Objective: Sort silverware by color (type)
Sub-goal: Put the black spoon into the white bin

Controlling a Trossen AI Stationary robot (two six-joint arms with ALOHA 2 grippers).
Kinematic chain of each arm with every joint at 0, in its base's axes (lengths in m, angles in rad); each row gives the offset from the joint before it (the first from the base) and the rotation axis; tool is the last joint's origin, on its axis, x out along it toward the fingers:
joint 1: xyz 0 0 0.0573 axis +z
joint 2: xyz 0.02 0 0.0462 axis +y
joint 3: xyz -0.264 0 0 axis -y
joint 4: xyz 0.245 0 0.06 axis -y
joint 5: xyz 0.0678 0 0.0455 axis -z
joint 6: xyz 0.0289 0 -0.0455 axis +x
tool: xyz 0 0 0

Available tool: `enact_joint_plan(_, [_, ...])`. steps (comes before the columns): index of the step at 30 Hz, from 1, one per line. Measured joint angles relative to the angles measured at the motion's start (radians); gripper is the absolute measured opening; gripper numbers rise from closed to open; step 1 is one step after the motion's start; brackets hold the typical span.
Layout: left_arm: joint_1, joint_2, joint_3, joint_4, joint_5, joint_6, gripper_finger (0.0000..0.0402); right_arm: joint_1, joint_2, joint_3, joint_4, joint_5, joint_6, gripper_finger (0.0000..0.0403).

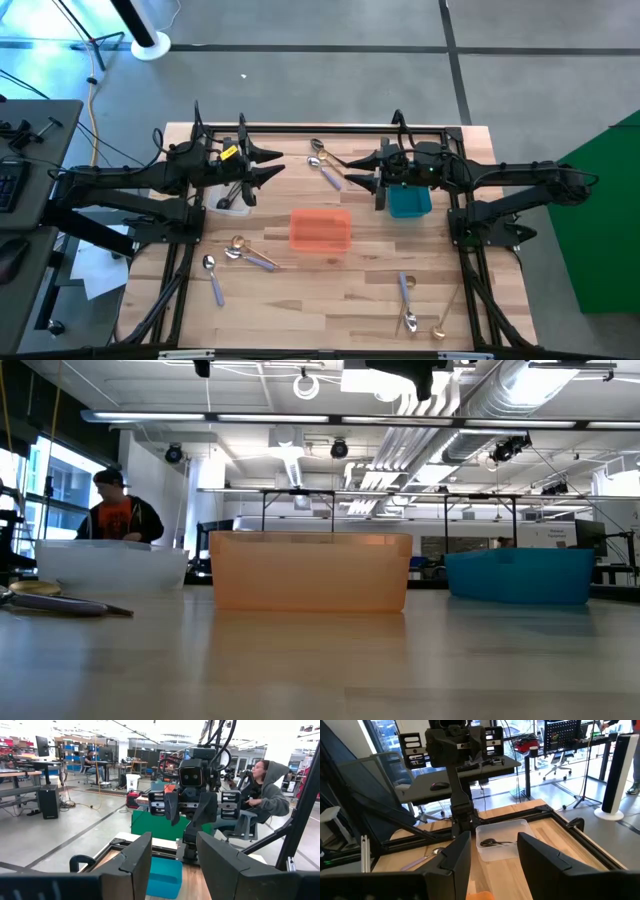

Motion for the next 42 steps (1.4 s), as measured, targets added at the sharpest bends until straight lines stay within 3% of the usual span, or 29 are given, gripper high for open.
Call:
enact_joint_plan(14, [0.0,0.0,0.0,0.0,0.0,0.0,0.0146,0.0,0.0,0.0,0.0,0.017,0.0,0.0146])
enact_joint_plan(21, [0.0,0.0,0.0,0.0,0.0,-0.003,0.0146,0.0,0.0,0.0,0.0,0.094,0.006,0.0146])
enact_joint_plan(28, [0.0,0.0,0.0,-0.001,0.001,-0.019,0.0146,-0.001,0.019,0.0,0.002,0.24,0.145,0.0146])
enact_joint_plan(33, [-0.001,0.0,0.0,0.003,0.001,-0.035,0.0146,-0.027,0.108,0.003,-0.002,0.232,0.185,0.0146])
enact_joint_plan(37, [-0.001,0.0,0.0,0.005,0.001,-0.081,0.0146,-0.105,0.215,0.092,-0.106,0.19,0.211,0.0146])
enact_joint_plan(42, [-0.001,0.0,0.0,0.006,0.001,-0.089,0.0146,-0.254,0.377,0.301,-0.409,0.098,0.242,0.0146])
